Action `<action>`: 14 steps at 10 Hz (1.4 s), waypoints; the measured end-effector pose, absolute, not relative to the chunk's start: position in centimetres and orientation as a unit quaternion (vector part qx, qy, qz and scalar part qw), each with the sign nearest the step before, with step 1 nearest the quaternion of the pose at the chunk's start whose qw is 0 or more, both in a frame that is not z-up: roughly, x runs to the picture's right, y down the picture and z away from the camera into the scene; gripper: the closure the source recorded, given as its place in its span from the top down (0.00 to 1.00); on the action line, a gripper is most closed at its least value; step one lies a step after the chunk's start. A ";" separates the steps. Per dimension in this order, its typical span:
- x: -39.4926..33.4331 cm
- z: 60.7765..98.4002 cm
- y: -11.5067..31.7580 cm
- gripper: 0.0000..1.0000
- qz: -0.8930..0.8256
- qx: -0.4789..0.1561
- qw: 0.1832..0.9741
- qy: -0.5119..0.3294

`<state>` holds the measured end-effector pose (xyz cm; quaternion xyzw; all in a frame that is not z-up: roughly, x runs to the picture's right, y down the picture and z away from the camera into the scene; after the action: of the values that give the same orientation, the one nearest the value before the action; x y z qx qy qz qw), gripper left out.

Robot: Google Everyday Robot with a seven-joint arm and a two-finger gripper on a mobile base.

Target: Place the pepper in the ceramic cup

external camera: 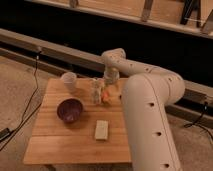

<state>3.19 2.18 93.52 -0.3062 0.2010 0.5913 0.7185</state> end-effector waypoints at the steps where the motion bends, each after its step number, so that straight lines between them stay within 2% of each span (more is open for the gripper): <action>1: 3.0 94.0 2.5 0.65 0.586 -0.310 0.720 0.204; 8: 2.7 96.9 4.1 0.65 0.573 -0.315 0.723 0.223; 14: 2.5 97.9 4.3 0.65 0.564 -0.309 0.729 0.235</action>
<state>2.47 4.32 97.86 -0.3088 0.2348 0.5635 0.7294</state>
